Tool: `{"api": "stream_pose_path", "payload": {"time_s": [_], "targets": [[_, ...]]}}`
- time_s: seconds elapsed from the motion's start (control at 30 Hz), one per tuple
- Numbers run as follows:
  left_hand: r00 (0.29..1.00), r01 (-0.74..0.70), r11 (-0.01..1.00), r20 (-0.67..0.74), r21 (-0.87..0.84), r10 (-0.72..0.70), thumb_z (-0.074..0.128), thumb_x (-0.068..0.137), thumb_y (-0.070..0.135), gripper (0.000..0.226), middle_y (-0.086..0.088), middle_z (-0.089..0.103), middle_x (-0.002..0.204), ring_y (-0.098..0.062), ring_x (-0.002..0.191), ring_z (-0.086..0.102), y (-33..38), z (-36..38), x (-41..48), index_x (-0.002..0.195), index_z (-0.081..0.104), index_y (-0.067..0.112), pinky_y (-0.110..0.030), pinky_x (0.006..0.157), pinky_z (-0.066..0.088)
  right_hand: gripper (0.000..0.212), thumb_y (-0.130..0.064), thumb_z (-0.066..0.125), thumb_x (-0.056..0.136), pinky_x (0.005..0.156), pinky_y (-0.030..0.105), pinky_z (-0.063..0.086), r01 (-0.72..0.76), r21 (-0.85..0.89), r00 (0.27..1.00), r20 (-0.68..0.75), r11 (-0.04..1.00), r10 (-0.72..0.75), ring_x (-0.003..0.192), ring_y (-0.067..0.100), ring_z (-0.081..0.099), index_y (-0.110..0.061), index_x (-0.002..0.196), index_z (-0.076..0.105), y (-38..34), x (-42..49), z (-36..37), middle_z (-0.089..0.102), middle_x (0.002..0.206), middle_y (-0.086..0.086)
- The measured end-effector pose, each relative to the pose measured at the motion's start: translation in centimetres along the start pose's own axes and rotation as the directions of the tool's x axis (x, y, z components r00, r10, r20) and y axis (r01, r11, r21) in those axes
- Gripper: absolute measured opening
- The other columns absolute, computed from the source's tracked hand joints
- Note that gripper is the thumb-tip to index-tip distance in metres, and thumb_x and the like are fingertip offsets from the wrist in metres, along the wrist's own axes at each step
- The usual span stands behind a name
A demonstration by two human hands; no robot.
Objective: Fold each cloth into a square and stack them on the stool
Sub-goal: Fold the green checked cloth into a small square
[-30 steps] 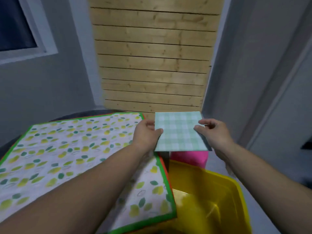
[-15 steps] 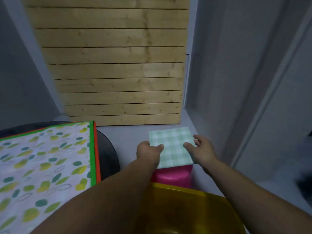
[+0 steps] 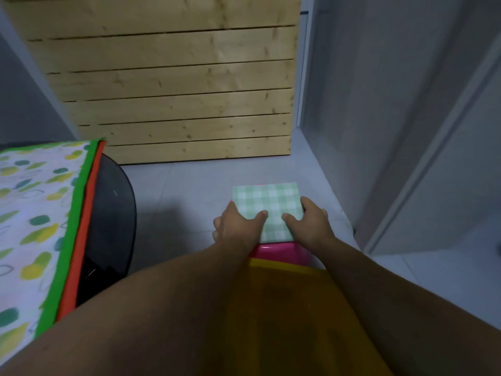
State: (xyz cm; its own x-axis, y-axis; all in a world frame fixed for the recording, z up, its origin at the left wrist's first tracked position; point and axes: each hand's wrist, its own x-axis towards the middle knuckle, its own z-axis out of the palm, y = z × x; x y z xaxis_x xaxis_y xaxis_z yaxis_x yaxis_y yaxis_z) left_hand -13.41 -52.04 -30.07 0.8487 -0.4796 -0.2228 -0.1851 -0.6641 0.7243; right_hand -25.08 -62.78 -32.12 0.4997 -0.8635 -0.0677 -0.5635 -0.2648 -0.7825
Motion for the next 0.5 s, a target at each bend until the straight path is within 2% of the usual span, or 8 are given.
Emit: {"api": "stream_pose_path", "payload": {"time_s": [0.1,0.23,0.37,0.5], "targets": [[0.997,0.068,0.998,0.024,0.005,-0.068,0.062,0.064,0.071,0.072,-0.008,0.054,0.118,-0.031,0.119,0.046,0.1,-0.1,0.6,0.120,0.052,0.026,-0.051,0.102,0.044,0.044,-0.041,0.057,0.090,0.094,0.040,0.039,-0.004,-0.090,1.000,-0.001,0.996,0.004,0.121,0.028,0.039,-0.027,0.131,0.050,0.2,0.6,0.4,0.064,0.111,0.001],[0.997,0.071,0.997,0.037,0.015,-0.072,0.065,0.070,0.068,0.075,-0.010,0.053,0.125,-0.031,0.121,0.045,-0.2,0.0,0.9,0.127,0.052,0.022,-0.050,0.102,0.044,0.049,-0.044,0.056,0.090,0.099,0.042,0.036,-0.032,-0.100,0.999,-0.022,0.995,0.030,0.126,0.027,0.037,-0.029,0.135,0.047,0.5,1.0,0.7,0.062,0.115,0.004],[0.999,0.048,0.997,0.006,0.053,-0.048,0.066,0.071,0.067,0.072,-0.007,0.055,0.122,-0.029,0.123,0.044,0.2,0.3,0.8,0.123,0.051,0.020,-0.050,0.102,0.044,0.050,-0.046,0.056,0.088,0.100,0.046,0.044,-0.041,-0.028,0.999,-0.012,0.999,0.040,0.121,0.028,0.043,-0.024,0.132,0.048,0.7,0.6,0.3,0.059,0.118,0.011],[0.999,0.008,0.994,-0.038,0.105,-0.004,0.067,0.079,0.061,0.075,-0.010,0.052,0.133,-0.032,0.128,0.043,2.7,-0.1,0.6,0.132,0.045,0.012,-0.048,0.106,0.041,0.053,-0.041,0.057,0.091,0.098,0.040,0.044,-0.036,0.005,0.998,-0.052,0.999,0.036,0.117,0.030,0.053,-0.019,0.138,0.045,-0.1,0.1,-0.9,0.054,0.130,0.013]]}}
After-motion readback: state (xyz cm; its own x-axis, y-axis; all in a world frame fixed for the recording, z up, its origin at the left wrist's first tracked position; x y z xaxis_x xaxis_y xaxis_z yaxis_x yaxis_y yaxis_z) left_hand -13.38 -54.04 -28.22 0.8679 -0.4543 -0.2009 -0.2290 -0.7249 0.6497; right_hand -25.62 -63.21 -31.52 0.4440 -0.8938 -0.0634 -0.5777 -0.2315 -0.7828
